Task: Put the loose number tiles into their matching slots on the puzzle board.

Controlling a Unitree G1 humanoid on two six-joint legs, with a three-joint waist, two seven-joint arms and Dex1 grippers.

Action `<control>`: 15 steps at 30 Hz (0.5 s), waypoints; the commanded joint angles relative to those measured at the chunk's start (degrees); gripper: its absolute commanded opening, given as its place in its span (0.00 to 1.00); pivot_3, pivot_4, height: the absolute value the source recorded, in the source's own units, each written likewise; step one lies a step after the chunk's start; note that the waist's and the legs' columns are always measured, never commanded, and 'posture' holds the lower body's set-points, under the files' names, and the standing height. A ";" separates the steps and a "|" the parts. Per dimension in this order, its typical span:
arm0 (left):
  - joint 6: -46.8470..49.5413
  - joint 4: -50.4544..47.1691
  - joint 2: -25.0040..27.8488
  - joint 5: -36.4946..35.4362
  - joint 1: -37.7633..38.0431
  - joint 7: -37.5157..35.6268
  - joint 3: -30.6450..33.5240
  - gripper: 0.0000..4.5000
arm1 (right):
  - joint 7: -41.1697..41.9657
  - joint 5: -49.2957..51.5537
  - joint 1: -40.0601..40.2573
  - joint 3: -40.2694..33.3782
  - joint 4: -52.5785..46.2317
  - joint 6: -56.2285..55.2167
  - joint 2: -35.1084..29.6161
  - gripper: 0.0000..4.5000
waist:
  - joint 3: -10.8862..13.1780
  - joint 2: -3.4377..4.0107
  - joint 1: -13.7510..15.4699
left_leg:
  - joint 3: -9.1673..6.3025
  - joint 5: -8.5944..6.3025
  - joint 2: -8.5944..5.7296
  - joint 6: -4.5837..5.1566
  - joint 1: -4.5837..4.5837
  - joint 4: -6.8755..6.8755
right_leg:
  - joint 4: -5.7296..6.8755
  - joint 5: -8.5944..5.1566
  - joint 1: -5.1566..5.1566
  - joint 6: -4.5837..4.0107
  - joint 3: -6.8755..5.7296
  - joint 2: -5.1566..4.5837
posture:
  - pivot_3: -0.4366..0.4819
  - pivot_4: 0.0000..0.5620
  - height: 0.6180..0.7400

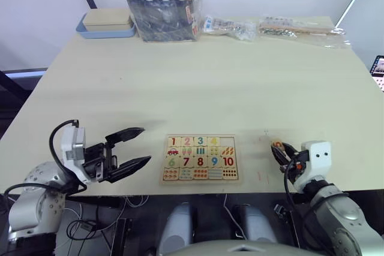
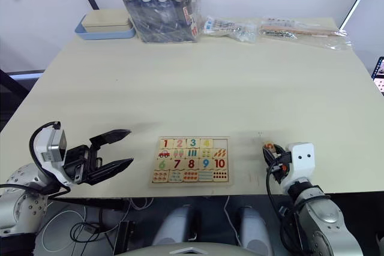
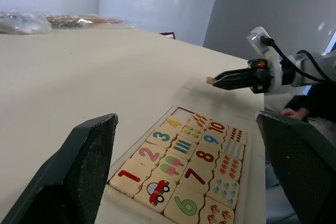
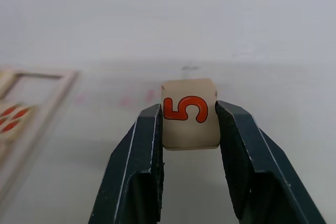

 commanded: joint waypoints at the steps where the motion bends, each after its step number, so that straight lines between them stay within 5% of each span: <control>1: -0.26 1.13 0.42 -0.01 -1.46 -1.40 -0.55 1.00 | -5.94 -0.88 -0.57 -0.35 -3.45 2.26 3.19 0.21 | 0.00 0.01 -0.02 | -0.03 -0.02 0.02 -0.04 0.00 -0.02 | 0.00 -0.02 0.00 -0.03 -0.01 0.05 | 0.48 0.27 1.00; 15: 0.64 4.00 2.40 0.33 -3.46 -4.76 -0.69 1.00 | -24.10 0.58 -9.00 -6.69 -9.41 19.92 17.34 0.21 | 0.04 0.10 -0.38 | 0.08 -0.06 0.09 -0.13 0.05 0.05 | 0.02 -0.04 -0.02 -0.05 0.18 0.12 | 0.48 0.27 1.00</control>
